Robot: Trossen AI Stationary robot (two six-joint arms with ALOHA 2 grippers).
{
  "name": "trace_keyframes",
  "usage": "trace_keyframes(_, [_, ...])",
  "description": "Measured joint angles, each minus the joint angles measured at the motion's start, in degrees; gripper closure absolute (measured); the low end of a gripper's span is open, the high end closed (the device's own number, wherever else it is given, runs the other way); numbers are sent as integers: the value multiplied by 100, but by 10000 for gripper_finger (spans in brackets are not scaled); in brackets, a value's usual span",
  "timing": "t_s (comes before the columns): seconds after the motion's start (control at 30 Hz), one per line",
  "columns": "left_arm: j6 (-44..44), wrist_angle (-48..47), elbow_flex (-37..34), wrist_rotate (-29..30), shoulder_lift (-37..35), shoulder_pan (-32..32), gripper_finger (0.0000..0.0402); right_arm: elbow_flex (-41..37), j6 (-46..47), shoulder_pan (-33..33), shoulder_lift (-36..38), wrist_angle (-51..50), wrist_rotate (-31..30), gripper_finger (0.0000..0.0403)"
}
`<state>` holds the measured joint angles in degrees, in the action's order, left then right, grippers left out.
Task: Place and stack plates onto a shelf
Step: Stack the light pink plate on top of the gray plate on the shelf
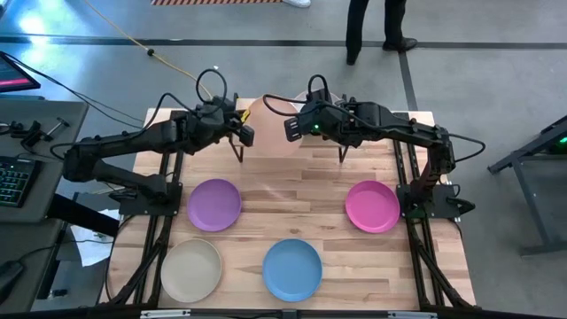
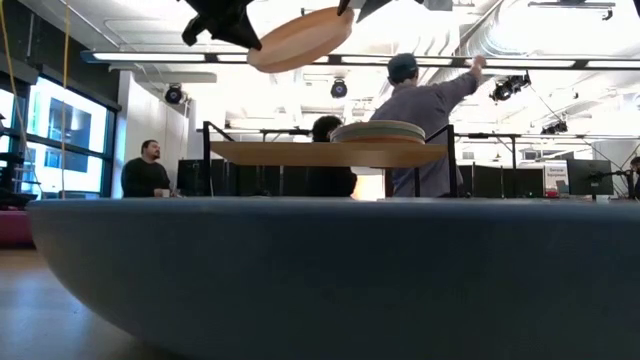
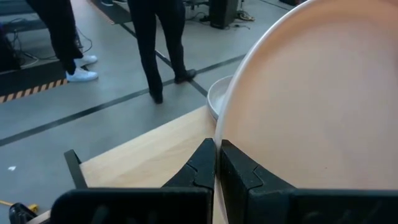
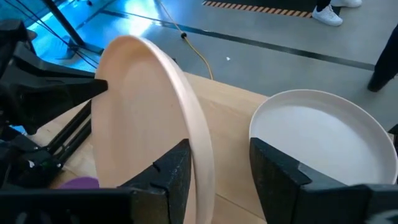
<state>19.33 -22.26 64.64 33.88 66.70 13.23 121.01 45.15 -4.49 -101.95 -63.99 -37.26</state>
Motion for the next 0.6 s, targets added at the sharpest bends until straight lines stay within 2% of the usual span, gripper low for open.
trace_keyframes(0.2, [0, 8, 0, 35, 0, -33, 402, 0, 4, 0, -3, 0, 85, 289])
trace_keyframes(0.47, [-17, 99, -2, 46, 0, -33, 401, 2, -107, 0, -119, -57, 306, 389])
trace_keyframes(0.6, [-127, 118, -2, 49, -4, -33, 401, 2, -149, -2, -125, -55, 289, 392])
